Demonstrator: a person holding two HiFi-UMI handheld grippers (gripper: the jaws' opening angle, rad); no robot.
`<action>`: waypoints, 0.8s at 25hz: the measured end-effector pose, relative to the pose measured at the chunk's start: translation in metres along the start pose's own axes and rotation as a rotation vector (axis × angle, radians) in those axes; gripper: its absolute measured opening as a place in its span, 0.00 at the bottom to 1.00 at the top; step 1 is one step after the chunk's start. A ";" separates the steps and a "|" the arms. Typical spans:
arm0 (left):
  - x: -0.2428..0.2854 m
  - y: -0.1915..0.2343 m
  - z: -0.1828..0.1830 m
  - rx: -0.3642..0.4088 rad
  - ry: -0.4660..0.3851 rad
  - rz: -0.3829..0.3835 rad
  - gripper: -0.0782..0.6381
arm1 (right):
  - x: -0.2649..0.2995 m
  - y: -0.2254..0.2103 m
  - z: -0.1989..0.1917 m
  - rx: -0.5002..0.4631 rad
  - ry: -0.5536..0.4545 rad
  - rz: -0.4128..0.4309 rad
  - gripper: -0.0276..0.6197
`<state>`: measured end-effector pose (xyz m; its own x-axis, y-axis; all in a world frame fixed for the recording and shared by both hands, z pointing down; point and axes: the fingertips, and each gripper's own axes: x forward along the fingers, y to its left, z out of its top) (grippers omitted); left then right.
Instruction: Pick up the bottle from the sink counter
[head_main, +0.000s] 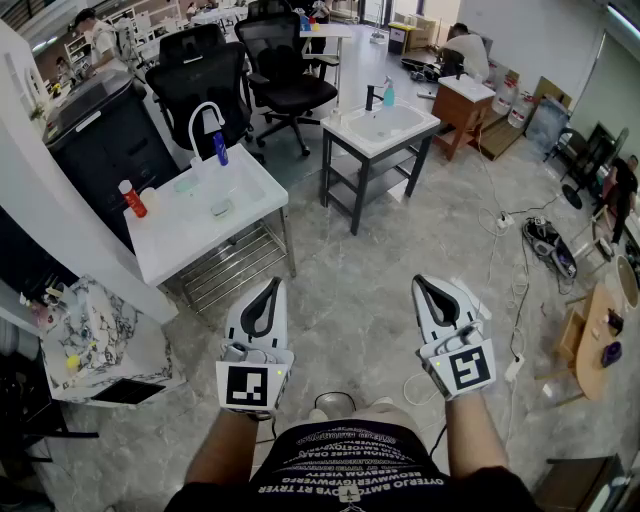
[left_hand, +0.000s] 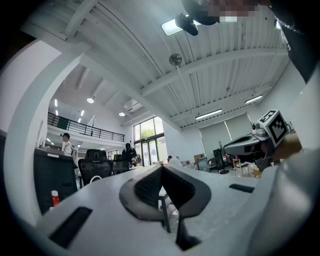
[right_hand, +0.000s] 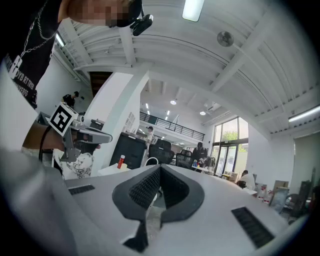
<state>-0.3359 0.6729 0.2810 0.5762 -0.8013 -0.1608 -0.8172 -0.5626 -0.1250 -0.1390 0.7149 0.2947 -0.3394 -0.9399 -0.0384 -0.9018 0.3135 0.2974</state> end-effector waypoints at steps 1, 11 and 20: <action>-0.001 0.004 -0.003 0.000 0.000 -0.001 0.11 | 0.002 0.003 0.001 0.000 -0.001 0.000 0.03; -0.002 0.023 -0.033 0.065 -0.023 0.063 0.11 | 0.016 0.006 -0.021 0.046 0.017 0.012 0.04; 0.045 0.034 -0.070 0.019 0.043 0.092 0.11 | 0.038 -0.039 -0.074 0.114 0.057 -0.023 0.17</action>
<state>-0.3383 0.6033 0.3376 0.4973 -0.8577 -0.1308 -0.8662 -0.4823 -0.1307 -0.0970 0.6573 0.3523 -0.3058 -0.9520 0.0116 -0.9346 0.3025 0.1869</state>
